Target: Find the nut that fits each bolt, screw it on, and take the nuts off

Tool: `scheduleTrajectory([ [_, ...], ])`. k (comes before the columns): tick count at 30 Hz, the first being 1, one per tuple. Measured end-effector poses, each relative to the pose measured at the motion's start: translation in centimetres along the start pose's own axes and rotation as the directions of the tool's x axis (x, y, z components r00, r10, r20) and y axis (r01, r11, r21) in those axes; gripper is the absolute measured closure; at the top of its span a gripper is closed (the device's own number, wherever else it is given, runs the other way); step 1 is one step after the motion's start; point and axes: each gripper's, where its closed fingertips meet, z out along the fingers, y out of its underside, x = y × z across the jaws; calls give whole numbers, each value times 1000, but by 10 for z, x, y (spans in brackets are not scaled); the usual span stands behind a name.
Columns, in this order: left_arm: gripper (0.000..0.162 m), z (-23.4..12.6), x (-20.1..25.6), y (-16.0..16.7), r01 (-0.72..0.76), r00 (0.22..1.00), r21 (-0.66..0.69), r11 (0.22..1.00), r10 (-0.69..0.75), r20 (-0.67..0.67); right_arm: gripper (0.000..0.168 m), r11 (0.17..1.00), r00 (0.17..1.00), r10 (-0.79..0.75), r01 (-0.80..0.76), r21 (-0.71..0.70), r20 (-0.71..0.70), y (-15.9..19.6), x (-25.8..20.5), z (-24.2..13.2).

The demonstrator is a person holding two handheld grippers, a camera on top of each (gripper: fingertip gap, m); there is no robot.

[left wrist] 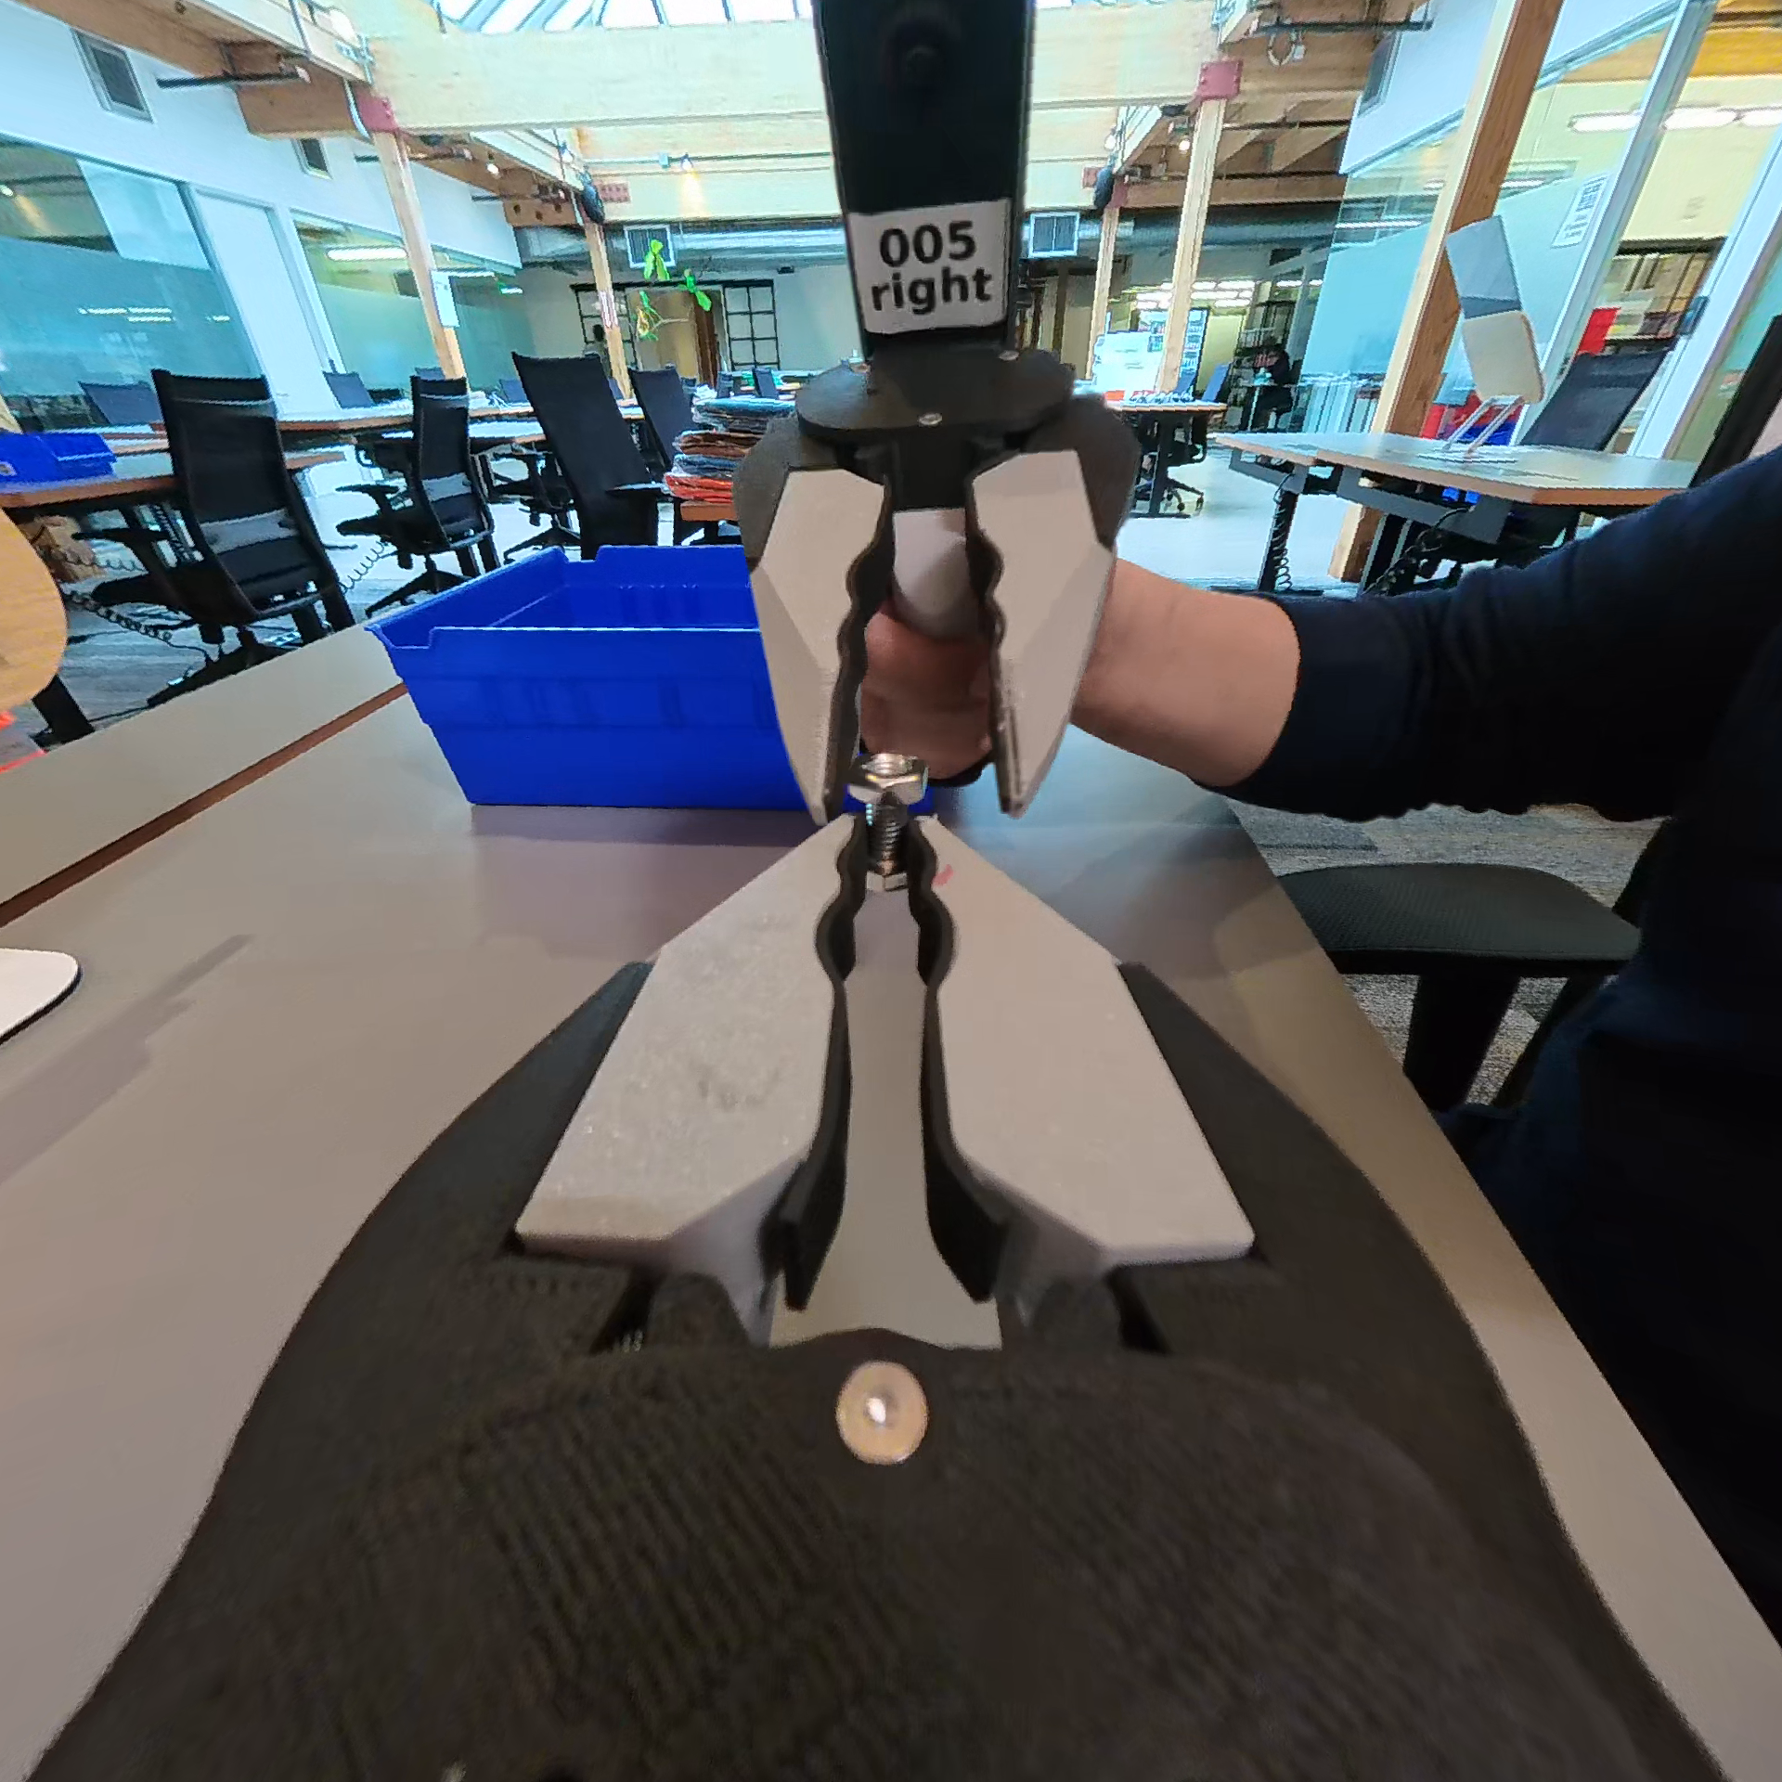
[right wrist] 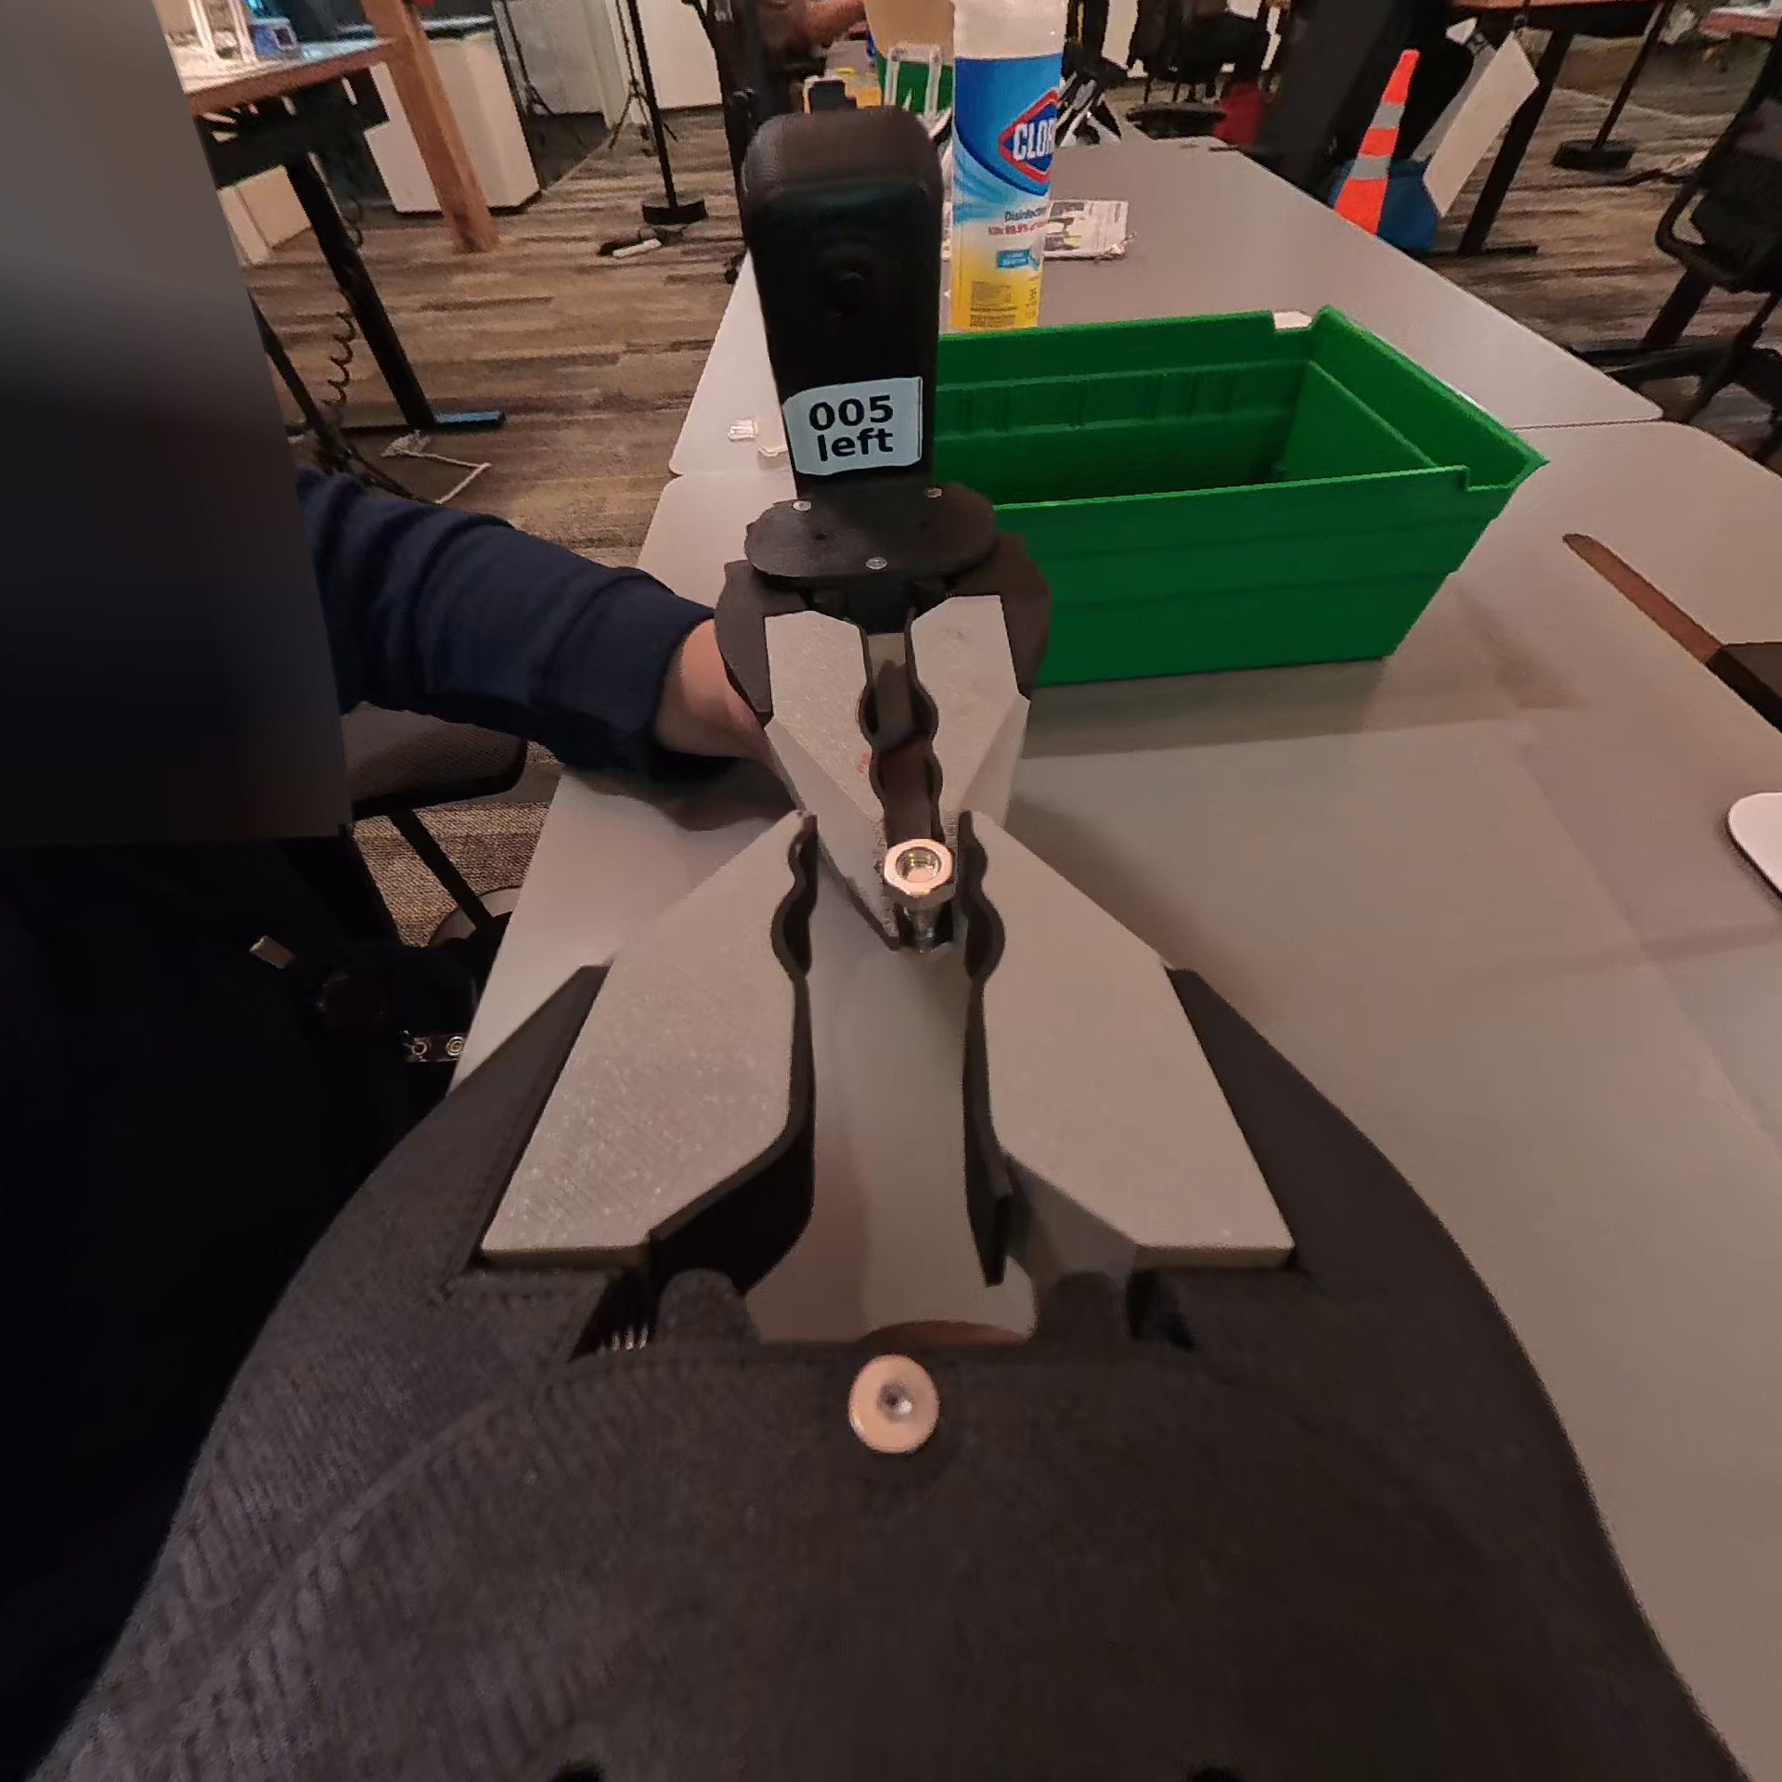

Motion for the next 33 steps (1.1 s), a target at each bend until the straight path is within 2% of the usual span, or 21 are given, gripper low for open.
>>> scheduleTrajectory([
  [10,157,-3,-4,-4,7,1000,14,1000,-8,19,145,999,999,30,-29,38,-34,1,5,-12],
  [20,157,-4,-9,-2,3,999,5,1000,-3,49,137,1000,997,-3,4,15,-74,2,5,-4],
  [26,157,-5,-15,-3,23,997,11,1000,-23,75,143,1000,991,13,-10,24,-134,5,12,-16],
  [33,157,-3,-12,-1,15,998,-2,1000,-14,68,137,999,990,18,-10,51,-142,-1,15,-4],
])
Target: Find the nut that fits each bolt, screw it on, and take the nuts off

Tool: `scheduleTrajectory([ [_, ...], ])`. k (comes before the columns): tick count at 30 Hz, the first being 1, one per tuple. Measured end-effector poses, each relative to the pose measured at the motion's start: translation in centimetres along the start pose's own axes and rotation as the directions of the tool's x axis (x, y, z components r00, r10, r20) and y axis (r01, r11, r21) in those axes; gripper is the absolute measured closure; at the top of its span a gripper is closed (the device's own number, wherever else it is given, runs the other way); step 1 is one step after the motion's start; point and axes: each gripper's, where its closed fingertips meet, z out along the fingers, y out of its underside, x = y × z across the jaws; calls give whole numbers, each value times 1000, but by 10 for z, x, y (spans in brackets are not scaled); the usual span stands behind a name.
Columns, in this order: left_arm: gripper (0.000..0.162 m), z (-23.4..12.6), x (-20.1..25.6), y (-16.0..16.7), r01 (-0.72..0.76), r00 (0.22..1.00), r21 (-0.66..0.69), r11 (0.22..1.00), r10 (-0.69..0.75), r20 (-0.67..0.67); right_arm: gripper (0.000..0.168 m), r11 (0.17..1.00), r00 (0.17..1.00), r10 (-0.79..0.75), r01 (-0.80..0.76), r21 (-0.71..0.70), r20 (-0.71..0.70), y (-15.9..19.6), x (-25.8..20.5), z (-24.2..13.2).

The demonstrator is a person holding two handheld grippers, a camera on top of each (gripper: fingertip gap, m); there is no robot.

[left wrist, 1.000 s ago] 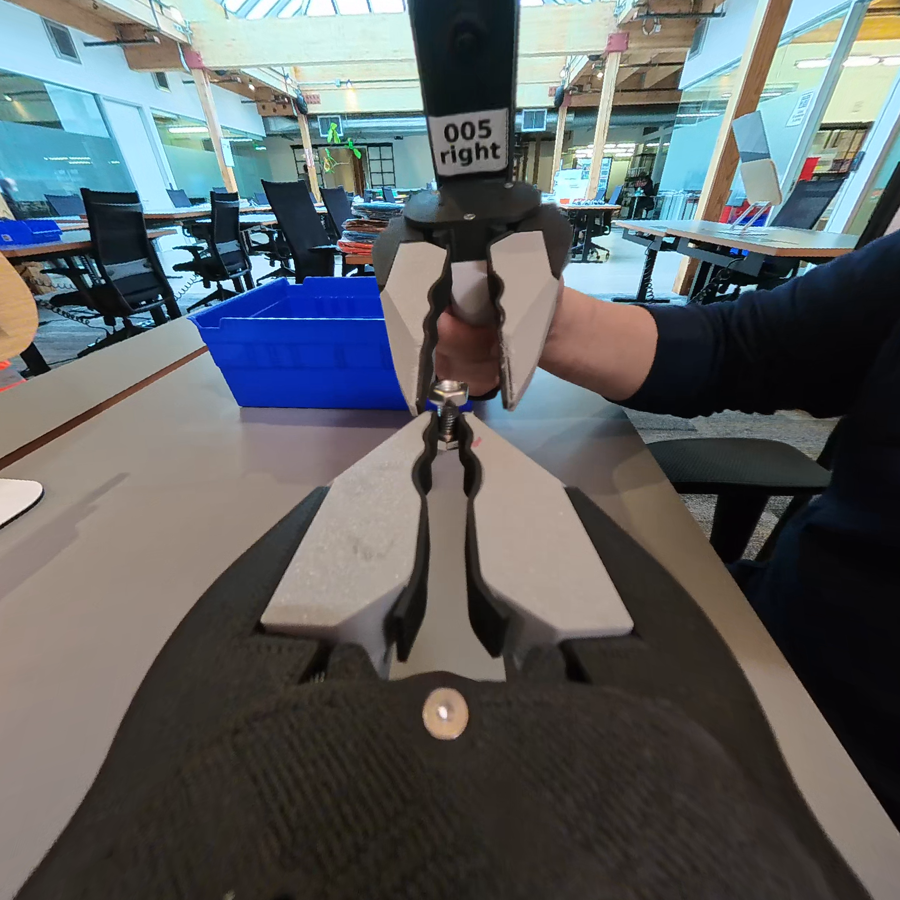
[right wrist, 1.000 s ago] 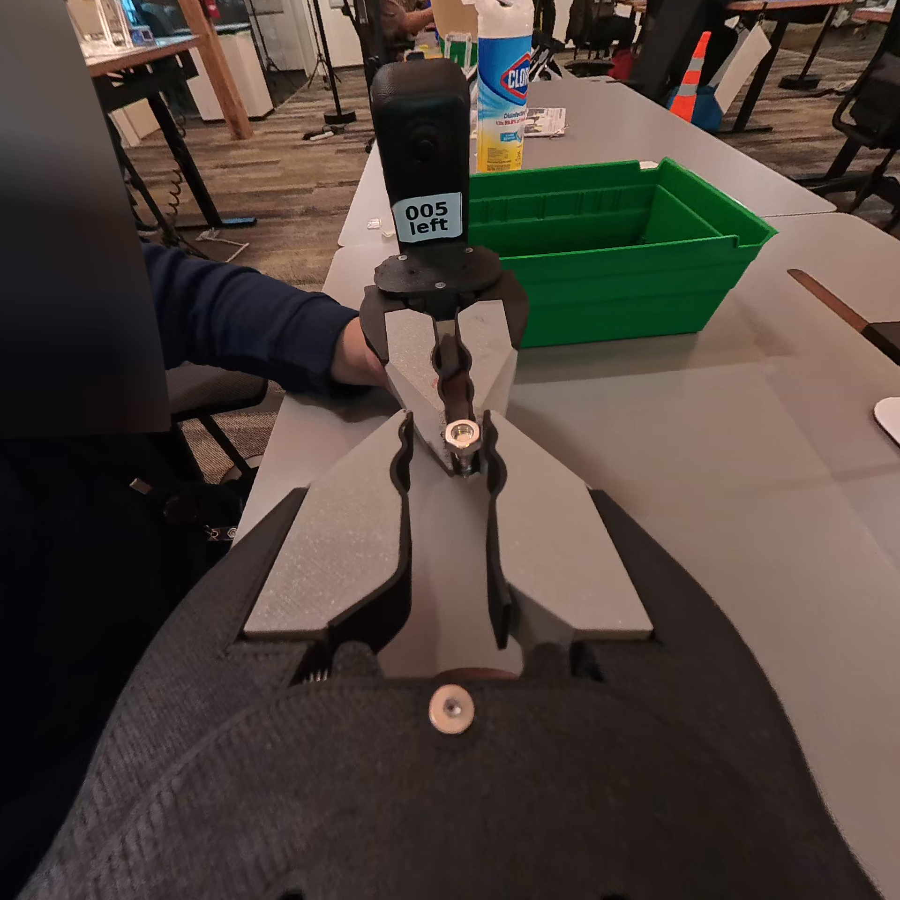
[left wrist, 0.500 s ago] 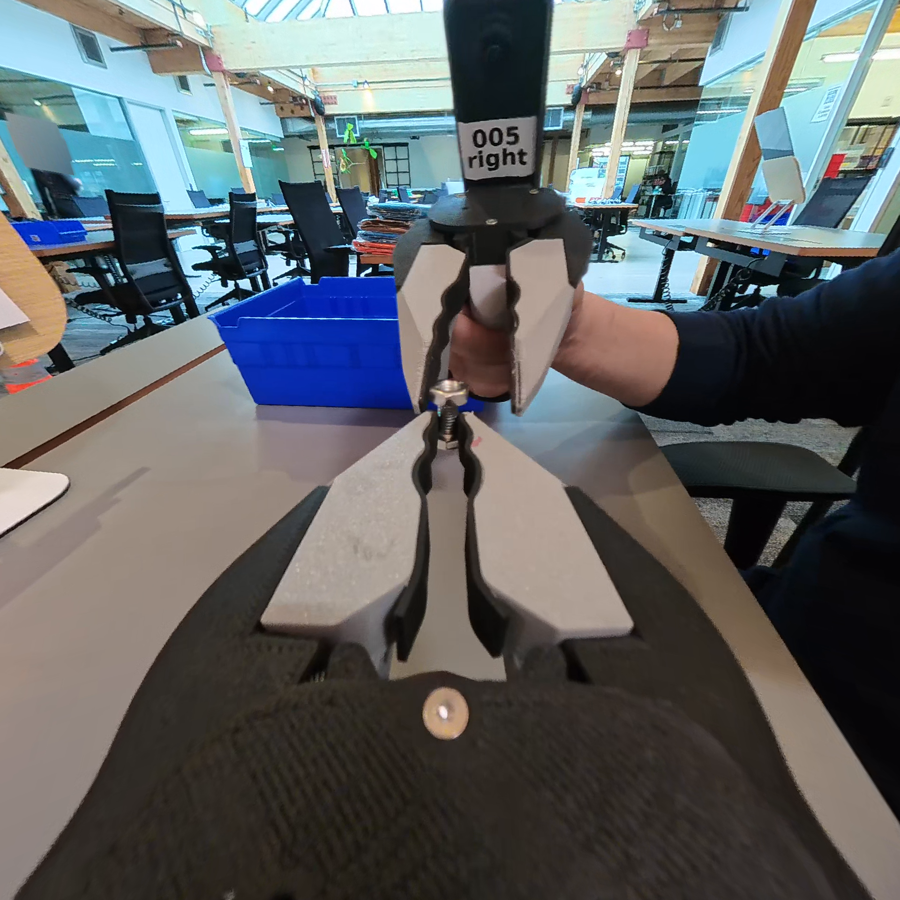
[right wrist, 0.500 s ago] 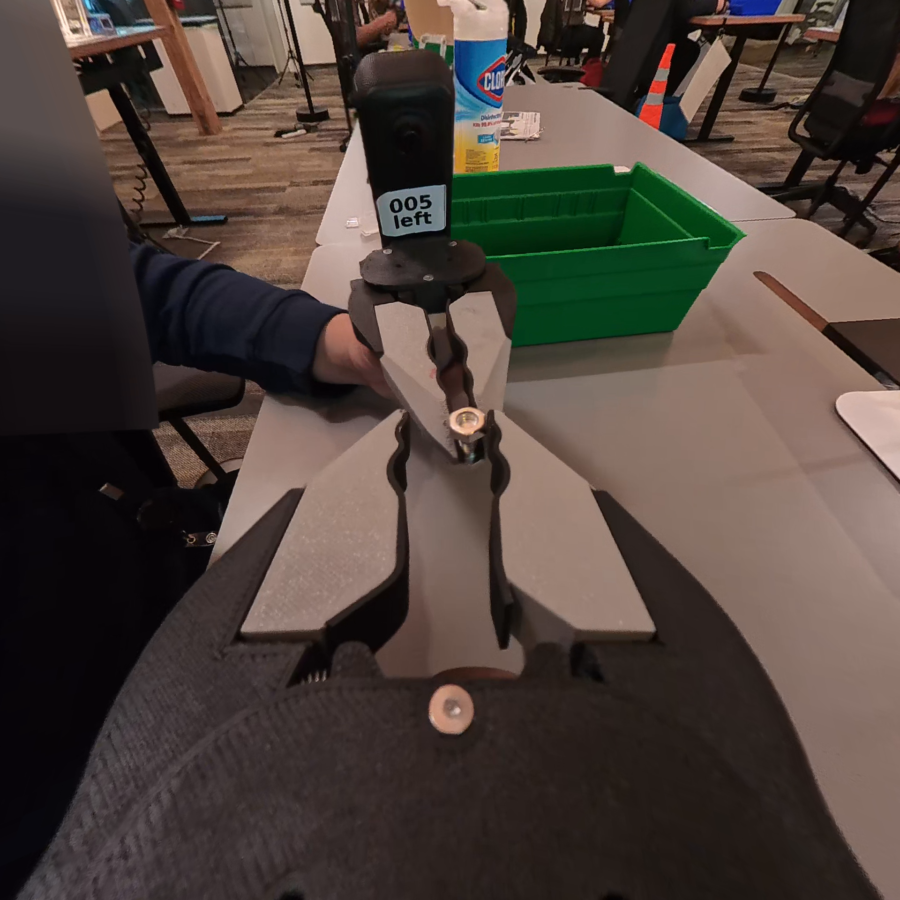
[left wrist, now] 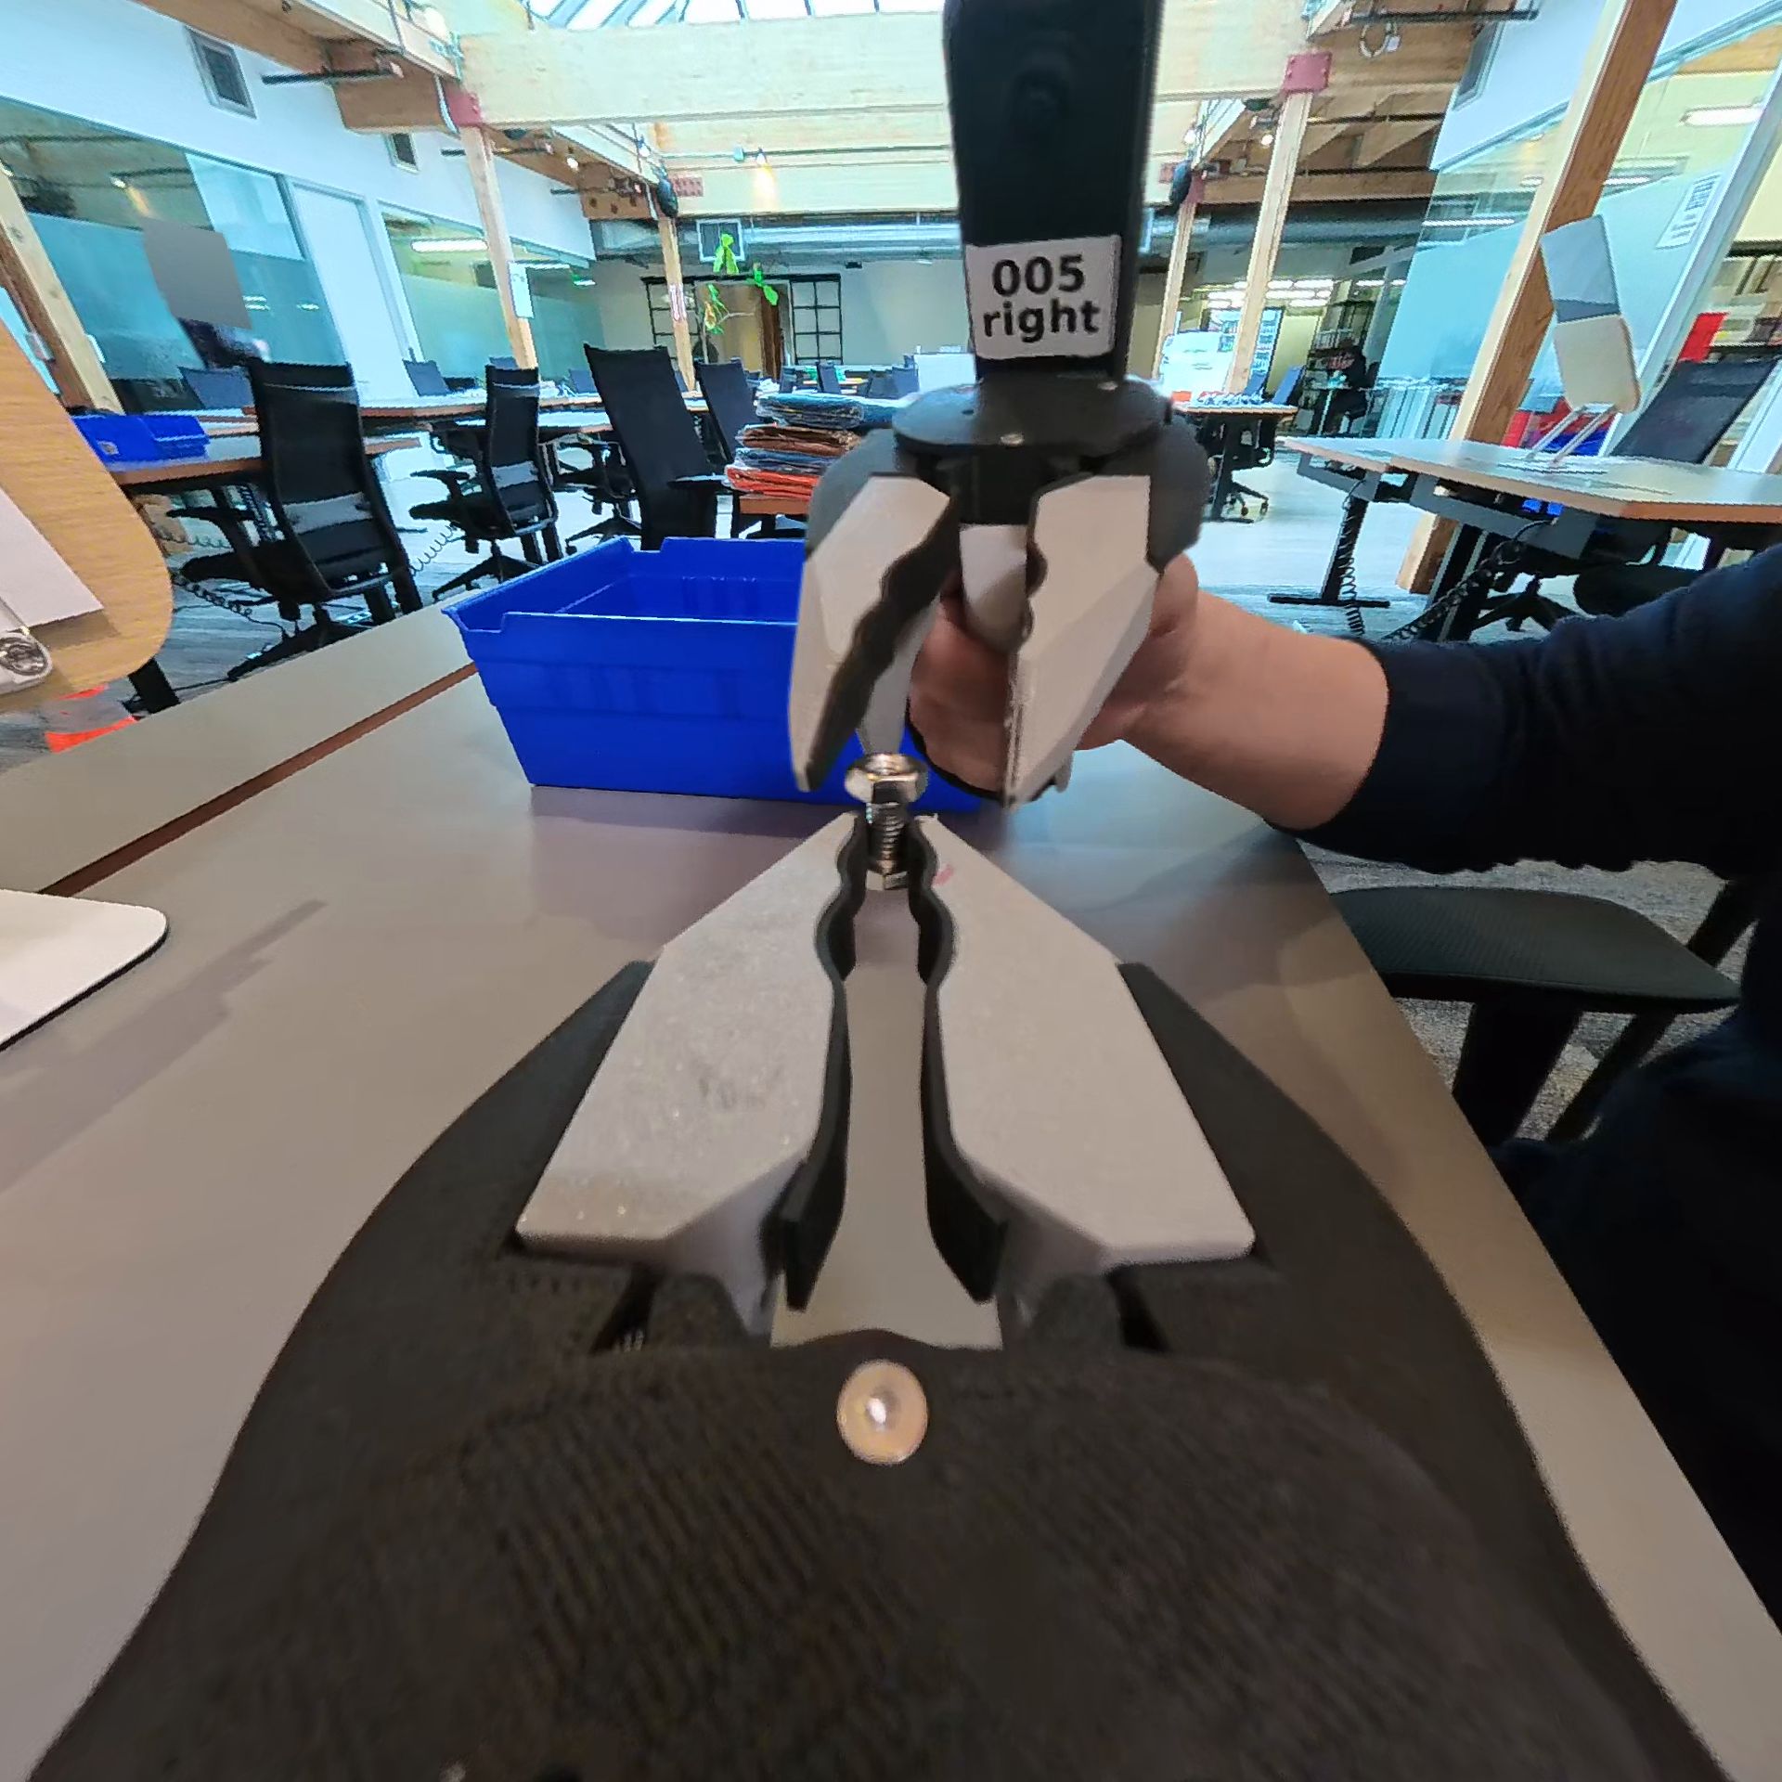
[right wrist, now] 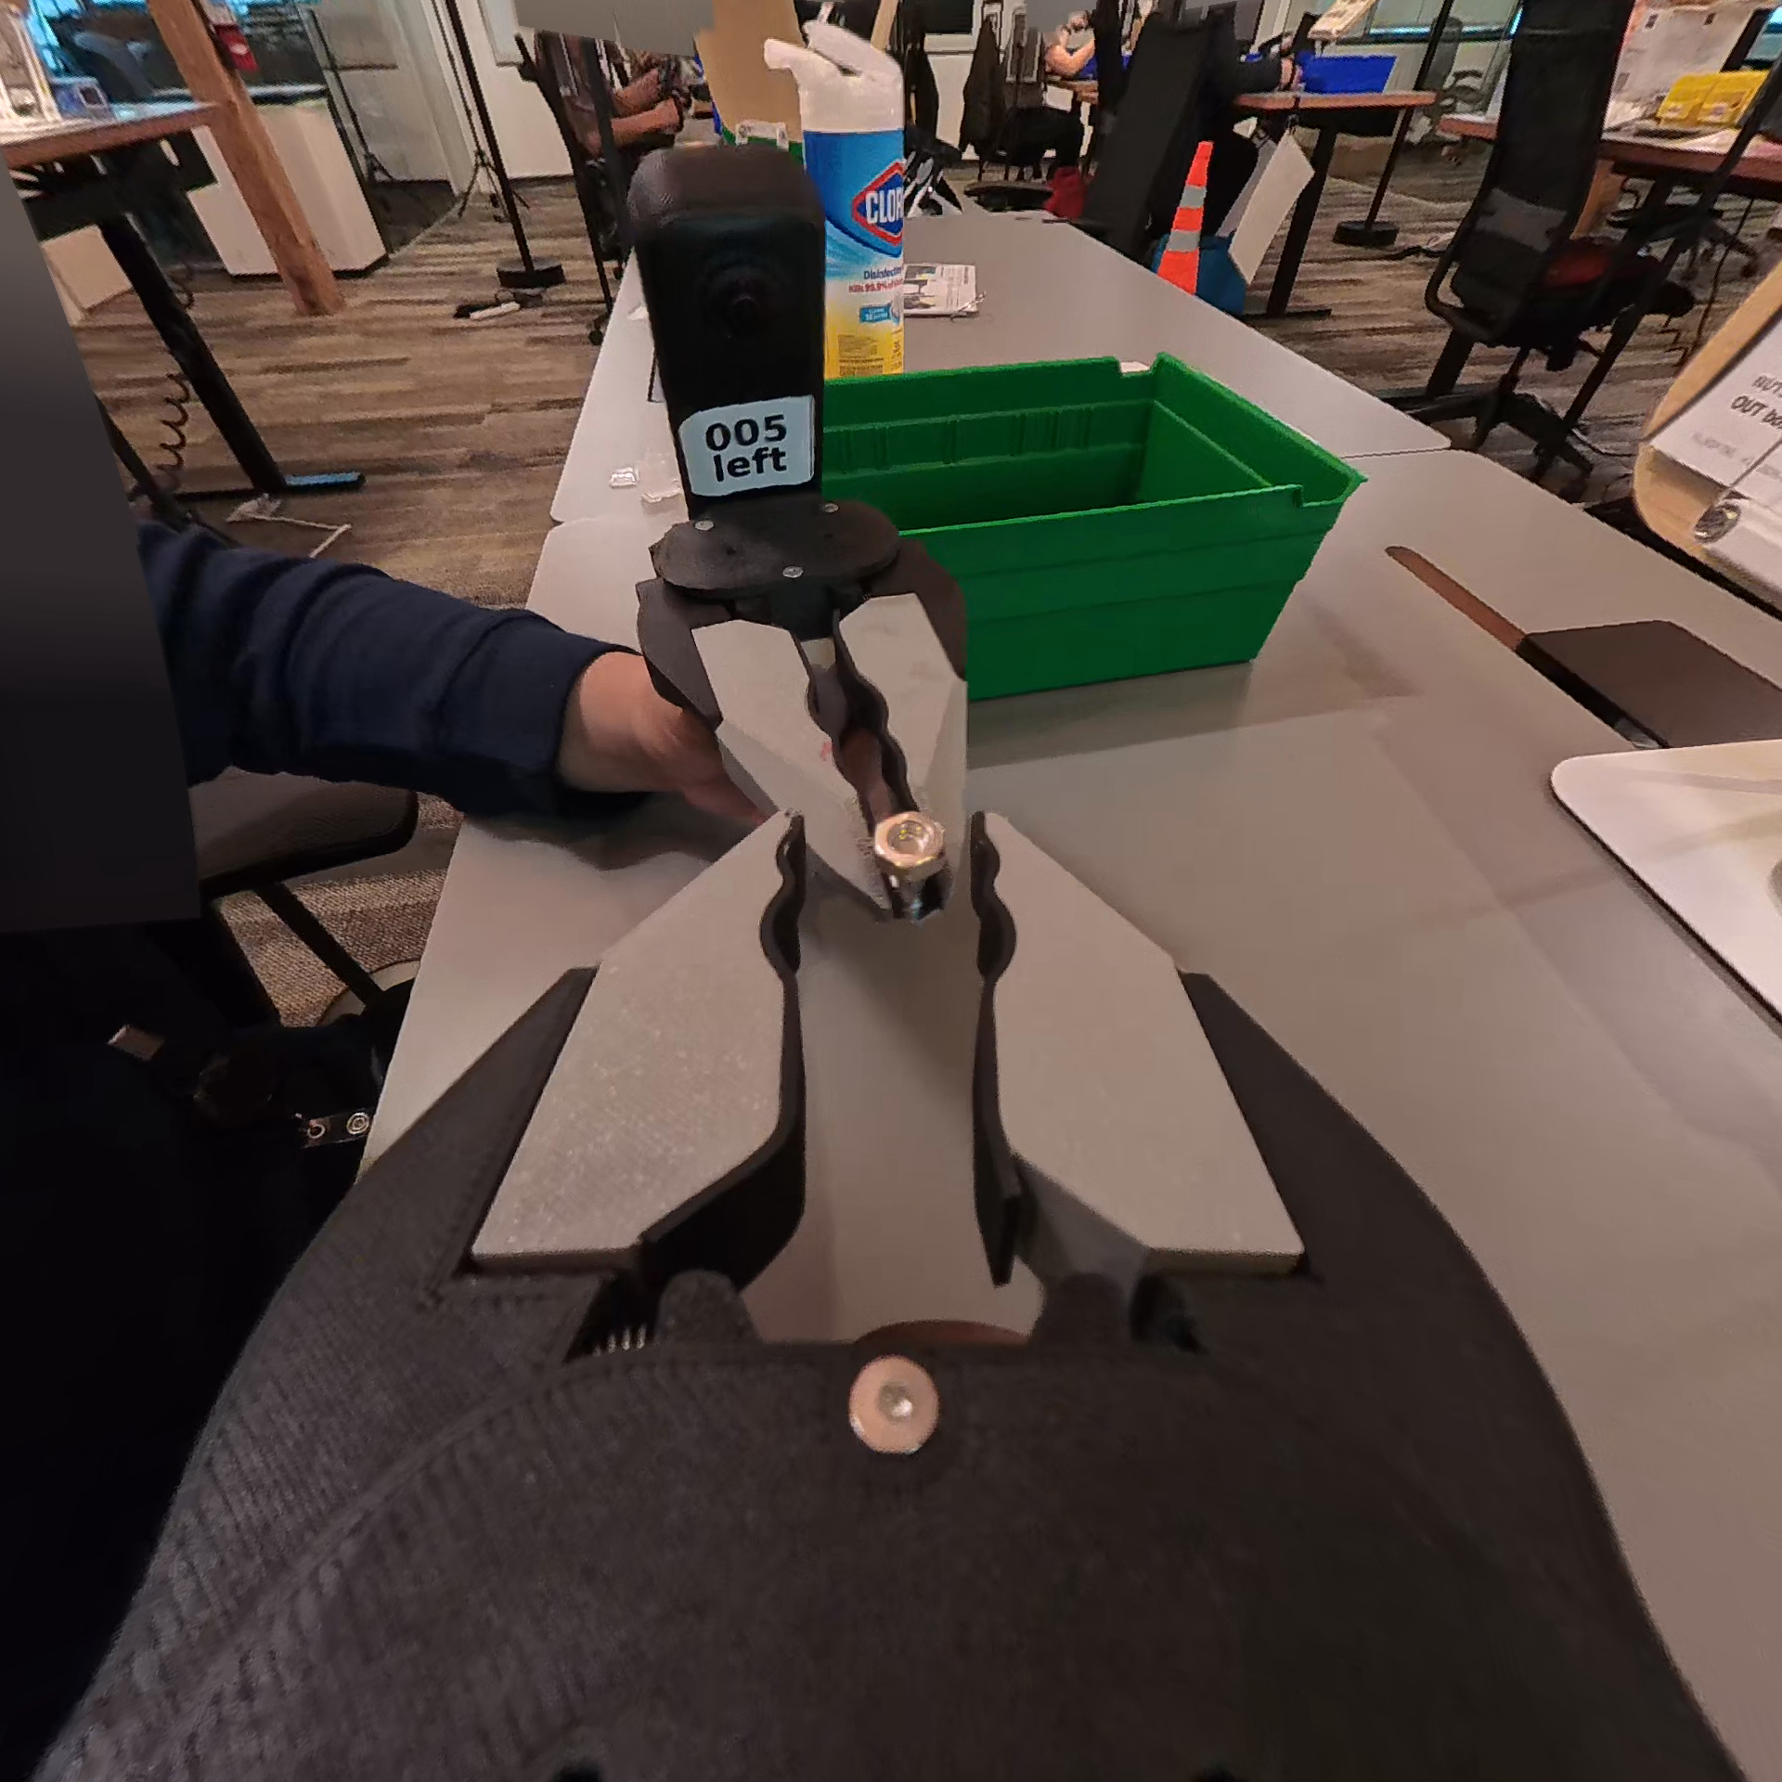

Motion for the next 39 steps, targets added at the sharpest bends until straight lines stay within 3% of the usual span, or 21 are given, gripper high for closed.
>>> scheduleTrajectory([
  [7,157,-3,-6,-2,21,1000,6,1000,-21,20,146,999,1000,26,-26,24,-1,2,-2,-13],
  [11,157,1,1,0,7,1000,-6,1000,-7,-3,133,999,997,50,-50,-3,-64,3,12,-4],
  [18,157,-4,-11,0,6,998,-13,1000,-5,62,132,996,997,78,-77,46,-26,2,2,6],
  [21,157,-7,-17,-3,24,996,5,1000,-24,83,145,995,996,86,-86,60,-9,1,1,-3],
  [25,157,-6,-13,-4,33,998,10,999,-33,62,130,992,992,110,-106,60,-66,1,14,0],
  [31,157,-9,-20,-1,45,995,-3,999,-45,90,131,997,997,61,-59,46,-48,1,6,6],
  [33,157,-13,-31,-1,74,988,5,997,-74,132,152,997,999,49,-49,63,11,-1,-4,-2],
  [39,157,-8,-15,-4,50,997,9,999,-50,61,129,991,988,120,-113,71,-94,-5,22,2],
])
